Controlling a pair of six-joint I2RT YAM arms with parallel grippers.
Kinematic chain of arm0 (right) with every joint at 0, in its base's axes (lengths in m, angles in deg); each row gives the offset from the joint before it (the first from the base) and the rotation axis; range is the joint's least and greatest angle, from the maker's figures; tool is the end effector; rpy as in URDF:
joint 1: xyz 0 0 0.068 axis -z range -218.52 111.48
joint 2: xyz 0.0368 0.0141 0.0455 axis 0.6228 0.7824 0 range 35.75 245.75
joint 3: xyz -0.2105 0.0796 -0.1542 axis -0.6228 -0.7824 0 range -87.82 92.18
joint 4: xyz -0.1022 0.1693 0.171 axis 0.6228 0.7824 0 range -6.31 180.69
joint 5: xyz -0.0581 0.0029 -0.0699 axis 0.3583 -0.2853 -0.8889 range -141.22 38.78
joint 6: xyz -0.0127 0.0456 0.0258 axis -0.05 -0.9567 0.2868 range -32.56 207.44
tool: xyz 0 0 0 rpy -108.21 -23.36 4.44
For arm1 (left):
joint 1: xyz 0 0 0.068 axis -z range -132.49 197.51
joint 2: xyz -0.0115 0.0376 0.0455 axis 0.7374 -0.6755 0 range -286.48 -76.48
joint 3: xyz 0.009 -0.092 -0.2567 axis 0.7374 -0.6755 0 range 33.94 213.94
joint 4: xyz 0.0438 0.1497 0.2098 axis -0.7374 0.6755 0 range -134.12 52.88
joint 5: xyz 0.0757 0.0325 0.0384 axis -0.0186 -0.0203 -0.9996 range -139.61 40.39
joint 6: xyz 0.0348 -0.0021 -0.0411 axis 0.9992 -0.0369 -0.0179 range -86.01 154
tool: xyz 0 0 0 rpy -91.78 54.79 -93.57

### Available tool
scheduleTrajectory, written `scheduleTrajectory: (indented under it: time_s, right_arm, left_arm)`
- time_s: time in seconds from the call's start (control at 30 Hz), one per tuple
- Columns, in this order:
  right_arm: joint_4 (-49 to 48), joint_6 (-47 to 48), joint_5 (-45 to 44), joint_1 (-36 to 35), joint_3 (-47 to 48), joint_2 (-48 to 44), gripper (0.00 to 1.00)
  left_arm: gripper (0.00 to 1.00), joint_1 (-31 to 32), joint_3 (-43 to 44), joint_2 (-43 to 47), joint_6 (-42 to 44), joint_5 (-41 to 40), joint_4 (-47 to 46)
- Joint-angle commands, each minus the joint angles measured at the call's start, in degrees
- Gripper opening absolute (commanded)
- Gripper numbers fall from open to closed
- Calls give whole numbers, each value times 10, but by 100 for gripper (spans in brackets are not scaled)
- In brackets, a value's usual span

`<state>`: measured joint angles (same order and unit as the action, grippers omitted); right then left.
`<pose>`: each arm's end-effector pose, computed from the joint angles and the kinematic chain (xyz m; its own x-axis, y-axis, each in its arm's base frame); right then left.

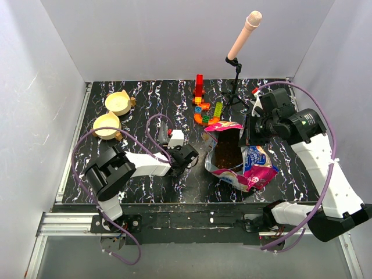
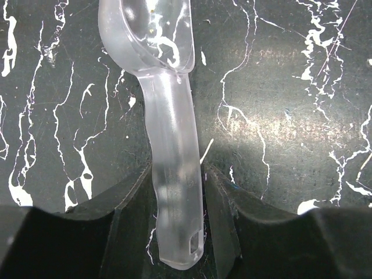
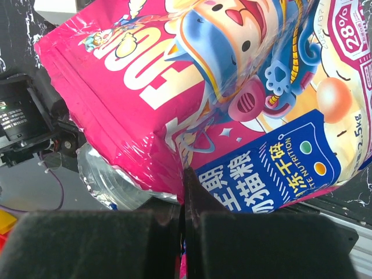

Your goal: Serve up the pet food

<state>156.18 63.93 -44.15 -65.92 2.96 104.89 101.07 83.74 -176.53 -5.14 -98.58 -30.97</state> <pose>0.1761 0.0963 0.4214 -0.8411 0.0099 -0.5408 -0.2075 0.9174 0.3395 0.2072 -0.2353 0.1364 -0.6187 0.1403 -0.7730 -0.0812 0.9672 0.2406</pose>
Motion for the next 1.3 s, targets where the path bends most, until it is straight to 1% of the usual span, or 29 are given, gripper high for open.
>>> scheduleTrajectory:
  time_s: [0.0, 0.07, 0.13, 0.2, 0.37, 0.5, 0.7, 0.8, 0.87, 0.97, 1.07, 1.17, 1.27]
  right_arm:
    - [-24, 4, 32, -4, -3, -23, 1]
    - [-24, 7, 31, -3, -1, -23, 1]
    - [-22, 10, 30, -3, 0, -22, 1]
    - [-25, 11, 30, -4, -1, -23, 1]
    - [-31, 5, 38, -3, -11, -30, 1]
    - [-33, 4, 41, -3, -25, -37, 1]
    - [-35, 0, 44, -4, -33, -43, 1]
    - [-39, -1, 41, -3, -42, -48, 1]
    - [-46, -1, 41, -3, -51, -52, 1]
    - [-53, 0, 35, -3, -66, -57, 1]
    - [-59, 1, 32, -3, -77, -63, 1]
    - [-62, 4, 32, -4, -80, -67, 1]
    - [-62, 13, 24, -3, -76, -66, 1]
  left_arm:
    - [36, 16, 16, -29, -6, -17, 3]
    - [34, 22, 34, -44, -14, -26, 20]
    - [35, 28, 44, -52, -20, -34, 35]
    - [40, 32, 43, -51, -26, -33, 36]
    - [53, 32, -1, -18, -23, -4, -28]
    - [55, 31, -23, -16, -12, 12, -76]
    - [49, 31, -52, -23, -18, 10, -128]
    - [46, 31, -67, -40, -12, -1, -174]
    - [46, 31, -71, -53, -9, -16, -192]
    - [45, 32, -88, -70, 6, -27, -255]
    - [44, 31, -91, -93, 16, -44, -295]
    - [36, 31, -99, -122, 20, -56, -332]
    - [21, 31, -97, -133, 27, -70, -340]
